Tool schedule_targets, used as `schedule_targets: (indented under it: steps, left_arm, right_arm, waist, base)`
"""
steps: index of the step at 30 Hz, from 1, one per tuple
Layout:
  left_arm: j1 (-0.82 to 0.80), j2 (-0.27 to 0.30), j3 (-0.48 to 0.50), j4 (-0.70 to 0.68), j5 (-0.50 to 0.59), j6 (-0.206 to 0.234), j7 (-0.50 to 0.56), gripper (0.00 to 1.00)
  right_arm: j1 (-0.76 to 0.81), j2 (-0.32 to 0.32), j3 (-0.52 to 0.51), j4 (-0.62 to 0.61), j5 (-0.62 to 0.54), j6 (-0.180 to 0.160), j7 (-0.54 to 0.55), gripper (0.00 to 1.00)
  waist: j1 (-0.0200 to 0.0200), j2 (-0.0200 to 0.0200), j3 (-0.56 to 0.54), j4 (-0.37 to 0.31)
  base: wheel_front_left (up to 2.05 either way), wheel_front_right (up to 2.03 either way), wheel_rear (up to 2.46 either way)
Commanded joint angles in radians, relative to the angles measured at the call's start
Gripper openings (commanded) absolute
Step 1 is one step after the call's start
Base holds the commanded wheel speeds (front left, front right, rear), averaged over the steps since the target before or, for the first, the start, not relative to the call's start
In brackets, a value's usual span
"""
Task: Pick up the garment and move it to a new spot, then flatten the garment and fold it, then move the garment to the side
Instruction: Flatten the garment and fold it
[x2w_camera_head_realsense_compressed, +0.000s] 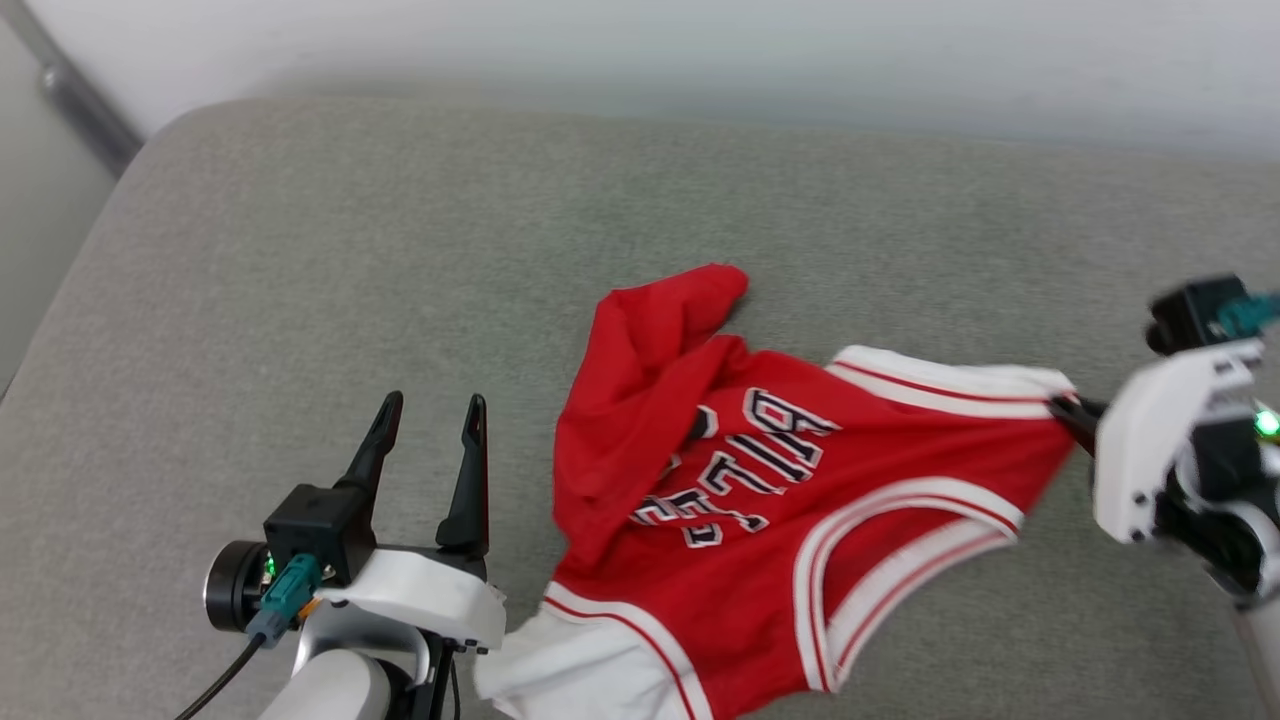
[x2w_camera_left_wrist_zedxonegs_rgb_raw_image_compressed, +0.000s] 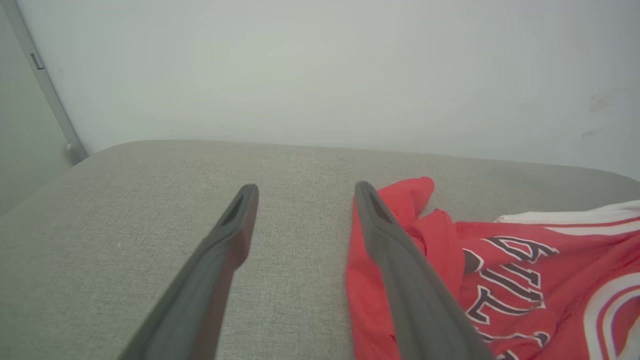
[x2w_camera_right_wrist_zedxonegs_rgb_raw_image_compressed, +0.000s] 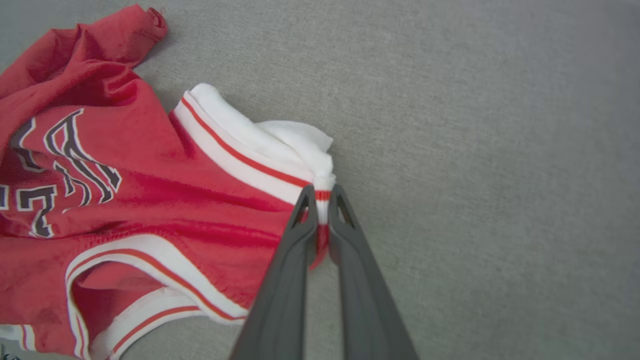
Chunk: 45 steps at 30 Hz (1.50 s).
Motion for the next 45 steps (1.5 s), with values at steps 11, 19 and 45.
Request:
schedule_targets:
  steps: [11,19,45]
  left_arm:
    - [0.047,0.038,-0.004,-0.022,0.005,0.023,0.034,1.0]
    - [0.074,0.054,0.005,-0.027,-0.012,0.037,0.052,1.0]
    - [0.132,0.087,0.018,-0.077,-0.035,0.081,0.087,1.0]
  right_arm:
    - [0.492,0.233,-0.342,-0.259,-0.165,-0.001,0.105,0.0]
    - [0.578,0.33,-0.354,-0.284,-0.2,-0.001,-0.015,1.0]
    - [0.444,0.296,-0.388,-0.183,-0.223,-0.001,-0.276,1.0]
  waist:
    - [-0.0001,0.0,-0.049,-0.108]
    - [-0.0001,0.0,-0.079,-0.141]
    - [-0.0001,0.0,-0.126,-0.132]
  base:
    - [0.0,0.0,0.0]
    - [0.0,0.0,0.0]
    - [0.0,0.0,0.0]
